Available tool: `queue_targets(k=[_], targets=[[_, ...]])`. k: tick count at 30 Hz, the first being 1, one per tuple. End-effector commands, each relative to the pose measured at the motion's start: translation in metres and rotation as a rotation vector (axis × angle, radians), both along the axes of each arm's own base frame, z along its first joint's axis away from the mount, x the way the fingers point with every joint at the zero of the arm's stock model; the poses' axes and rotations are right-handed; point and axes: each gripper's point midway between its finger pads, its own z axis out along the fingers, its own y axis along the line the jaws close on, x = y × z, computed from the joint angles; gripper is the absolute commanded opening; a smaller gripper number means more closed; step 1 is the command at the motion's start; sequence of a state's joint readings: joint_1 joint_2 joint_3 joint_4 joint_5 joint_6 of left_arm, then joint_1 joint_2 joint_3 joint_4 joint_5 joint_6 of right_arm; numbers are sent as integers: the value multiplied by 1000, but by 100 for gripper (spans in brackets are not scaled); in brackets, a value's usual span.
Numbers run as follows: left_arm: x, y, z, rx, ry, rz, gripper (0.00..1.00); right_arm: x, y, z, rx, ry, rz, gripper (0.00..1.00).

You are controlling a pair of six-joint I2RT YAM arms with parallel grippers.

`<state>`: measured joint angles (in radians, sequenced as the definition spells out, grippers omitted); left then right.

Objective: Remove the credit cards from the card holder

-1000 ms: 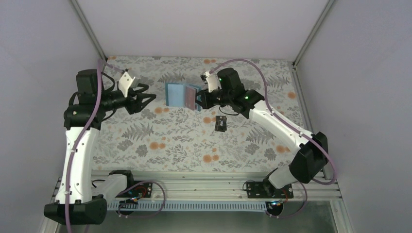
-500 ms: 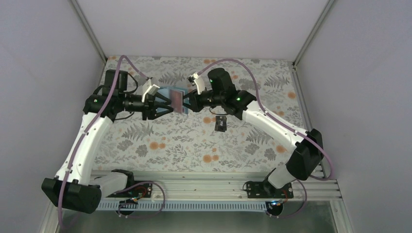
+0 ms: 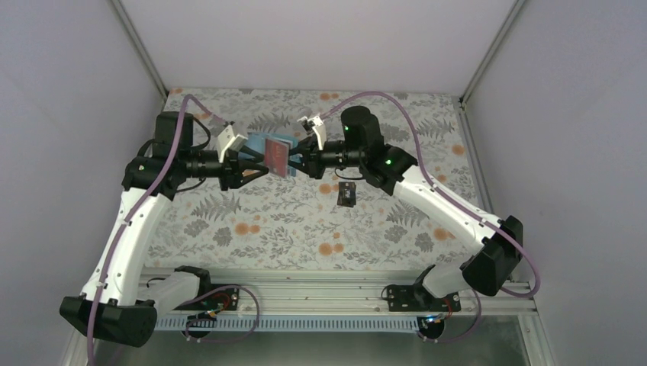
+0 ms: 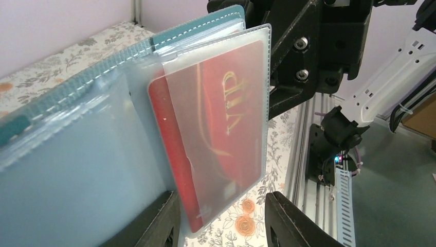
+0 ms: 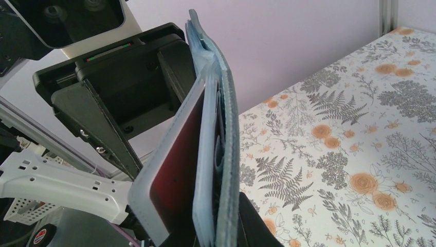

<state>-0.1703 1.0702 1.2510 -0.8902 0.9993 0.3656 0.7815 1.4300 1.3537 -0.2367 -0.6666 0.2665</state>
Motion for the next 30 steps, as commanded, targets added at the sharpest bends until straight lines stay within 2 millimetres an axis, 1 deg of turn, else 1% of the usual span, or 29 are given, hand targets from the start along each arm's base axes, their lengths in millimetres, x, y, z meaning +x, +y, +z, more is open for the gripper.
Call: queue_targets(k=[1,3,5,8,10,12,15,16,17,18,20,22,23,25,26,27,30], targets=[[7,3,-4,22,-19,19,42,-37,7,30,102,-94,159,4],[0,-2,1,-10,-16,-22,42,-39,10,33,114,-95,168,4],[-5,-6,4,-41,-8,-62,39,-42,14,34,120,-100,187,4],[-12,-10,11,-68,-9,-105,35,-41,17,32,116,-111,190,4],[-22,-13,19,-100,-13,-158,32,-42,17,30,115,-124,193,4],[-38,-15,29,-146,-21,-231,31,-43,17,29,113,-131,200,4],[-61,-16,45,-205,-59,-326,31,-35,17,24,83,-115,161,4],[-65,-15,48,-209,-81,-340,32,-33,17,22,77,-109,151,4],[-64,-15,49,-202,-92,-336,33,-33,17,24,83,-107,150,4],[-61,-15,48,-185,-92,-312,35,-34,18,25,88,-101,154,4],[-43,-12,43,-118,-92,-216,37,-35,16,31,101,-96,148,4],[-19,-5,35,-36,-96,-85,39,-24,16,32,83,-77,79,4],[-8,0,30,6,-101,-19,43,-11,14,30,59,-58,-1,4],[12,10,22,86,-124,90,51,16,12,24,9,19,-158,4],[18,13,20,108,-131,118,58,29,11,18,-13,64,-235,4],[21,15,21,117,-139,132,64,38,11,14,-20,114,-293,4],[29,16,30,119,-161,163,81,43,22,12,6,152,-342,4]])
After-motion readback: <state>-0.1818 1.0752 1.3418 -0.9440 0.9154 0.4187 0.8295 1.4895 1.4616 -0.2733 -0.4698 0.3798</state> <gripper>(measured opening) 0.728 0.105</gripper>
